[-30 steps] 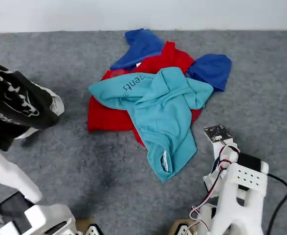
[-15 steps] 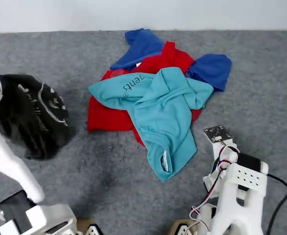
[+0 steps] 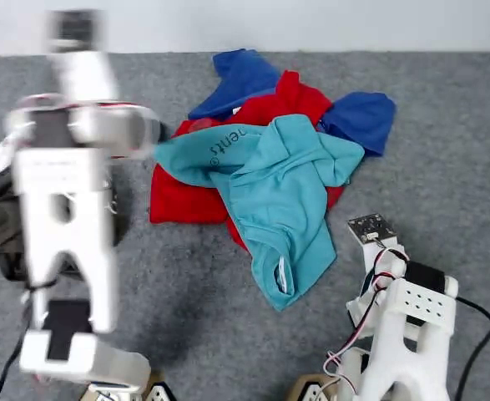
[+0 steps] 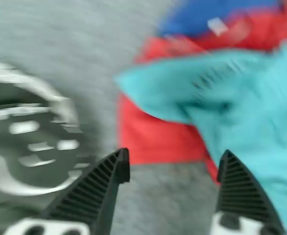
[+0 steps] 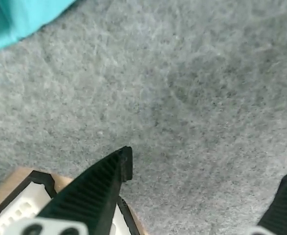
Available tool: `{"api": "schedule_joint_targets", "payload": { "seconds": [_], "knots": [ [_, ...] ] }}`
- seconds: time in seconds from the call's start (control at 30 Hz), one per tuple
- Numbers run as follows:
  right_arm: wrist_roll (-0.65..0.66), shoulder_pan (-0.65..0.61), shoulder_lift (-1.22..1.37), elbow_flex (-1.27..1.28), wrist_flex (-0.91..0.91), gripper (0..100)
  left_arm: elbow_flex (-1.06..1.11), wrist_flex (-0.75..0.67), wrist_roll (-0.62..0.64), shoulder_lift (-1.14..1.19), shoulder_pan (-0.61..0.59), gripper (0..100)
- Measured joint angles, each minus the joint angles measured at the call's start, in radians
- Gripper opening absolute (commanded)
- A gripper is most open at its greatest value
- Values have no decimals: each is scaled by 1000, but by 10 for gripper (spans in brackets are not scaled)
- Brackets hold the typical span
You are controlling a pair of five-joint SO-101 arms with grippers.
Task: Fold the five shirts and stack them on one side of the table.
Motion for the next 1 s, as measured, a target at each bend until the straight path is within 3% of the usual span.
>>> {"api": "schedule_joint_targets", "payload": {
  "seconds": [0.1, 0.23, 0.5, 0.6, 0.8, 1.0],
  "knots": [
    [0, 0, 0, 2, 0, 443, 0, -40, 44, 163, 80, 293],
    [0, 0, 0, 2, 0, 443, -38, -121, 114, 414, 80, 293],
    [0, 0, 0, 2, 0, 443, -425, -129, 138, 835, -2, 286],
    [0, 0, 0, 2, 0, 443, -582, -123, 138, 974, -26, 224],
    [0, 0, 0, 2, 0, 443, -879, -81, 141, 1163, -26, 8],
    [0, 0, 0, 2, 0, 443, -1102, 35, 130, 1243, -5, 12]
  ]
}}
